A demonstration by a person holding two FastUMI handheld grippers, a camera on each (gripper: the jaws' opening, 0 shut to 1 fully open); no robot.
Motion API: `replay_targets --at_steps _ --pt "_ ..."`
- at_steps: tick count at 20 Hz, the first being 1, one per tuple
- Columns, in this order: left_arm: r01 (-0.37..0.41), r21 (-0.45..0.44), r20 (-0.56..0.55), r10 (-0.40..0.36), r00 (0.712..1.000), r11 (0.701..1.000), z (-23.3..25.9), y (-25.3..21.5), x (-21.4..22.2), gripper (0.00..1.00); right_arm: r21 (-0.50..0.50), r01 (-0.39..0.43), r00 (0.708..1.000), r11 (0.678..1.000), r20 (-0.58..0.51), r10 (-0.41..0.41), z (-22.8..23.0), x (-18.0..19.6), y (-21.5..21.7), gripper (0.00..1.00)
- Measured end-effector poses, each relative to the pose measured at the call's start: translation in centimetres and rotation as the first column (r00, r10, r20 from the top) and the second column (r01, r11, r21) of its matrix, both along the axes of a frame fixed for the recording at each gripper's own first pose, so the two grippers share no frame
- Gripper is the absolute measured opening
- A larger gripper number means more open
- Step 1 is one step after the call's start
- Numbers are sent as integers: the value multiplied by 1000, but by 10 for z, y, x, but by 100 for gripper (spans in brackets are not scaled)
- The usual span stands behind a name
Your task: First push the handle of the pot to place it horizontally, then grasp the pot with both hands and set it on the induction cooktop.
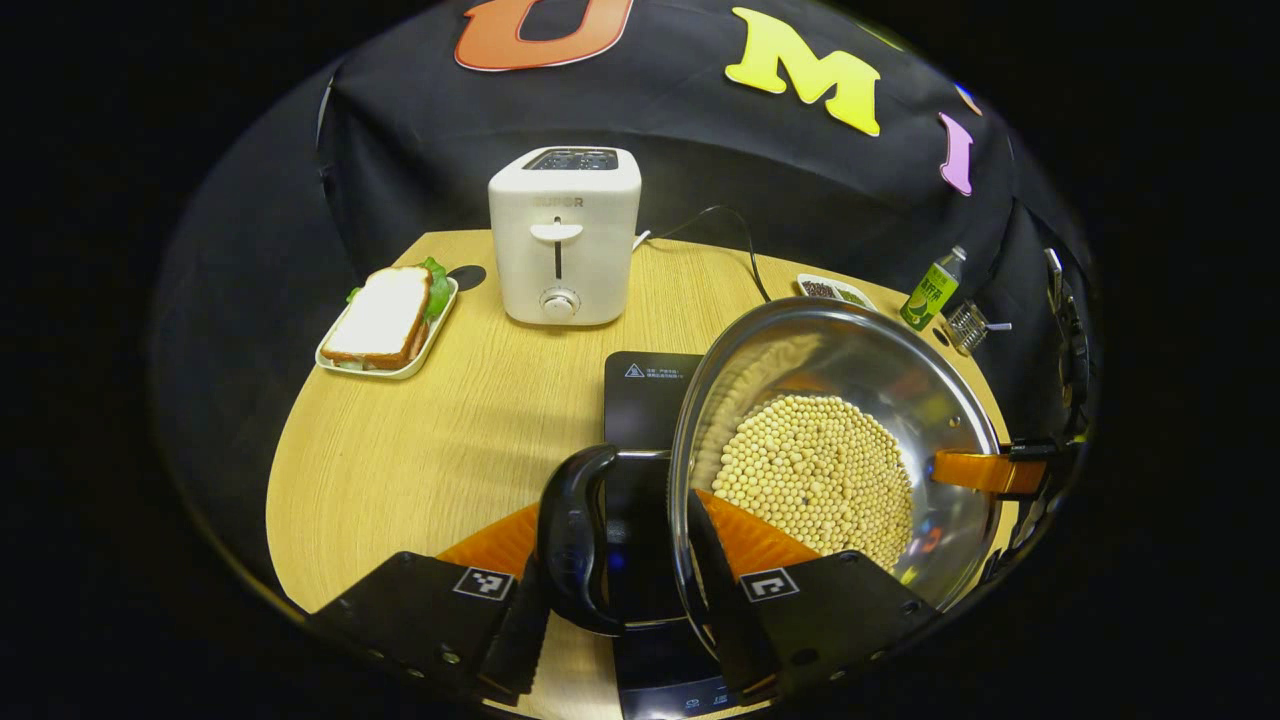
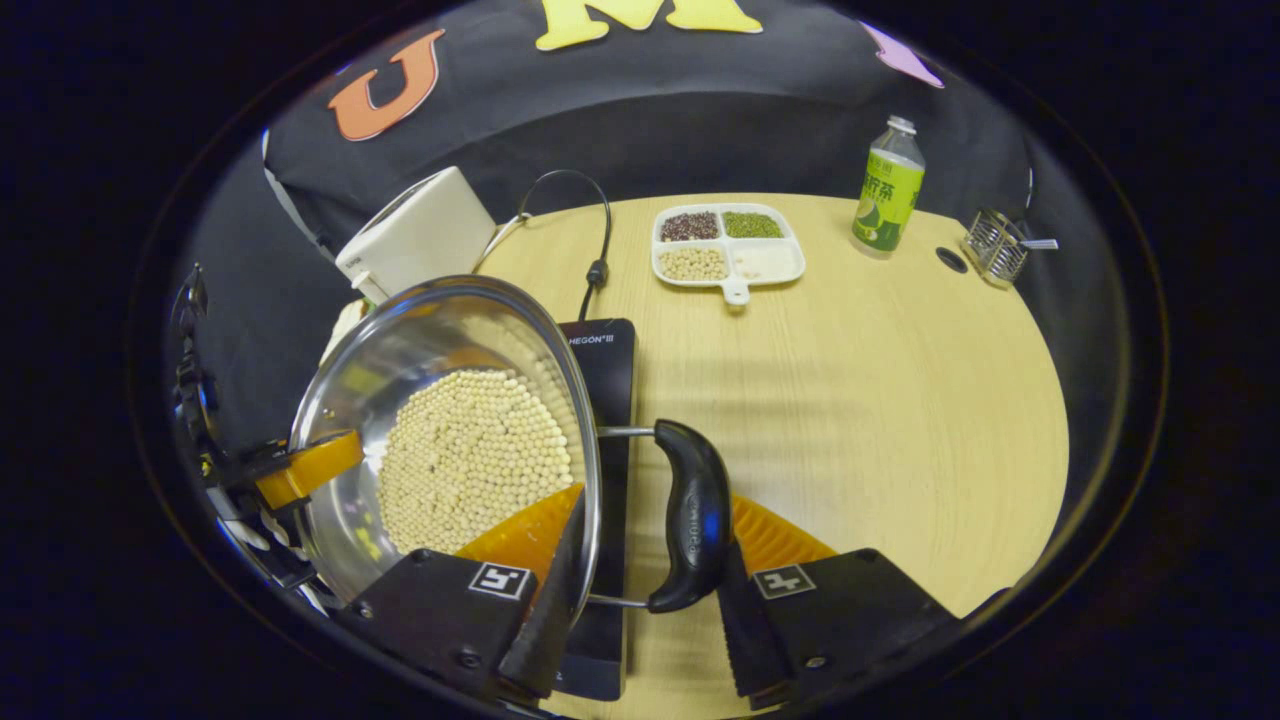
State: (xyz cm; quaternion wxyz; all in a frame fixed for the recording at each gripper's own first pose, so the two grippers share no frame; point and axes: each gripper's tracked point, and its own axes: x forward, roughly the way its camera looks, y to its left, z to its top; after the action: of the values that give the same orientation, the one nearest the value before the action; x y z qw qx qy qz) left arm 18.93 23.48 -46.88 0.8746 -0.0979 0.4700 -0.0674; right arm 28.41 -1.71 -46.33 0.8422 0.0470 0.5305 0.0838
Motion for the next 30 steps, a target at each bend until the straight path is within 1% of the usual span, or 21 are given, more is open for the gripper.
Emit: replay_targets --at_steps 1,2,3,4,5,7,8,10,14,15,17,19,21,23,24,25,26,27,28,30 --pt "9 24 -1 -9 1000 1000 -1 1 -1 78 5 -29 999 1000 -27 29 -3 -6 0 68" --pt "15 50 -2 -15 1000 999 1 3 0 75 19 -26 998 999 -51 27 -4 -10 2 90" --pt "10 79 11 -11 1000 997 4 6 0 93 23 -13 999 1000 -39 14 3 -11 2 89" --pt "-1 102 52 -5 999 995 12 10 5 95 13 -11 1000 1000 -3 11 8 -6 -1 88" --pt "-15 116 88 4 996 993 21 13 9 95 -10 -26 999 1000 36 26 10 0 -6 86" --pt "-45 145 131 26 991 988 37 21 7 95 -40 -73 992 996 103 77 19 6 -11 85" --pt "-57 158 153 32 988 986 44 24 7 95 -61 -90 987 994 131 97 26 10 -13 82" --pt "-57 173 184 25 983 983 58 24 0 95 -95 -131 971 987 188 147 39 15 -16 81" --pt "-85 219 258 27 966 972 86 25 -12 95 -124 -157 943 980 277 186 71 16 -26 81" --pt "-99 228 279 32 960 969 96 25 -16 95 -132 -164 933 978 301 197 78 12 -26 82" --pt "-102 222 322 26 946 970 115 15 -22 95 -147 -184 913 972 342 224 91 10 -29 82" --pt "-109 235 366 16 931 966 137 9 -30 96 -152 -205 890 967 382 249 108 4 -32 81" --pt "-123 234 413 16 910 964 162 -1 -36 97 -150 -211 874 966 413 255 125 -3 -38 82" --pt "-151 215 450 39 892 965 181 -15 -42 97 -146 -209 859 967 446 252 142 -8 -45 82" --pt "-162 201 470 50 881 966 191 -27 -46 97 -146 -207 850 967 462 252 150 -8 -51 83" --pt "-173 193 486 59 872 966 202 -38 -51 97 -149 -202 839 968 483 250 160 -11 -57 88" --pt "-178 186 503 62 862 966 212 -47 -54 97 -156 -198 828 968 502 250 172 -13 -65 89" --pt "-184 181 520 65 852 966 224 -56 -56 97 -157 -193 816 969 523 247 183 -16 -72 89" --pt "-189 174 539 67 839 966 236 -65 -58 97 -154 -188 807 970 539 242 195 -19 -79 85" --pt "-192 154 574 70 816 969 263 -89 -60 97 -145 -172 787 974 574 225 218 -24 -93 84"
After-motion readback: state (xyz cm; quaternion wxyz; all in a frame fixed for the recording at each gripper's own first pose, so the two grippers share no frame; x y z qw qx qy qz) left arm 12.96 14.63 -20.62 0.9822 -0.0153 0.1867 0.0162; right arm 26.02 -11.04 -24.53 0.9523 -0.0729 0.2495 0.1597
